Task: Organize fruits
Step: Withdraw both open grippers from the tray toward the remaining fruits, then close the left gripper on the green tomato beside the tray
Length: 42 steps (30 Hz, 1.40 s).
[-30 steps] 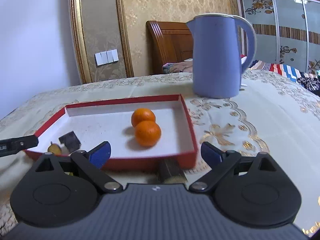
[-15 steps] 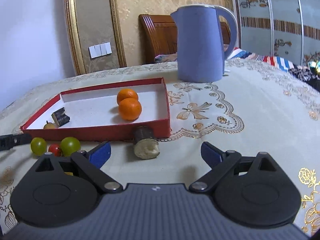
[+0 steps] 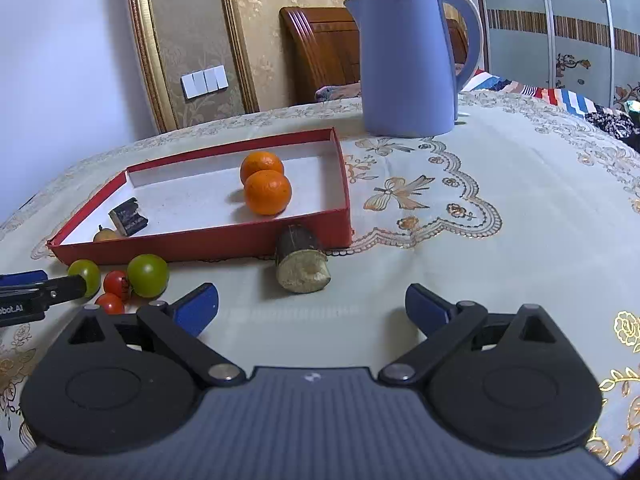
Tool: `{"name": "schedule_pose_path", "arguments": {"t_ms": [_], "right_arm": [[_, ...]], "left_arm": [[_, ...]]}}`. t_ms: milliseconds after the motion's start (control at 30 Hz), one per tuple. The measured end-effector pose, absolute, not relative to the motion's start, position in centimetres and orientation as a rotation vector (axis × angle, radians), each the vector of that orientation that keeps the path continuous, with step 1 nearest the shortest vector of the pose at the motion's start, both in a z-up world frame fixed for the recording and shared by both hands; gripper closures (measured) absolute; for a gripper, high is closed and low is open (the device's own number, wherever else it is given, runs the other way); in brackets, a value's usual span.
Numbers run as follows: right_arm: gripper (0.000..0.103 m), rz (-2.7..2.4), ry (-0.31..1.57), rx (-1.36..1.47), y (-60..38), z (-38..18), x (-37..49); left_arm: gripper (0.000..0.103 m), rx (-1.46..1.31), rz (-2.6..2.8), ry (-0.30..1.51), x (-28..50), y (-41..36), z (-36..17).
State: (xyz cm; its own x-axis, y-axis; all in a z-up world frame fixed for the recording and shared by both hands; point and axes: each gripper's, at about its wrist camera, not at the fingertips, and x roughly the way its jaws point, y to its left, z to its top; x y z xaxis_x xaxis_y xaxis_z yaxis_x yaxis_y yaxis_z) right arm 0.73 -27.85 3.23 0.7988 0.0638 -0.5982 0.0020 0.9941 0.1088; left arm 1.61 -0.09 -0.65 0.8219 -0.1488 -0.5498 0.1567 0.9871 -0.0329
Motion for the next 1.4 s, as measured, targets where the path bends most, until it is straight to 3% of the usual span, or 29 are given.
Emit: {"name": "schedule_pose_path", "arguments": {"t_ms": [867, 900, 967, 1167, 1400], "right_arm": [[0.000, 0.048, 0.669, 0.135, -28.3, 3.0, 1.0], [0.000, 0.048, 0.668, 0.135, -28.3, 3.0, 1.0], [0.000, 0.048, 0.668, 0.136, -28.3, 3.0, 1.0], [0.000, 0.047, 0.668, 0.137, -28.3, 3.0, 0.9], [0.000, 0.055, 0.654, 0.143, -28.3, 3.0, 0.8]], "left_arm": [[0.026, 0.063, -0.084, 0.639, 3.3, -1.3, -1.3], [0.028, 0.069, -0.078, 0.635, 3.2, -1.4, -1.3], [0.043, 0.080, -0.096, 0.625, 3.0, -1.7, -1.3], [0.068, 0.064, -0.117, 0.623, 3.1, -1.3, -1.2], [0.070, -0.006, -0.096, 0.622, 3.1, -0.1, -1.2]]}}
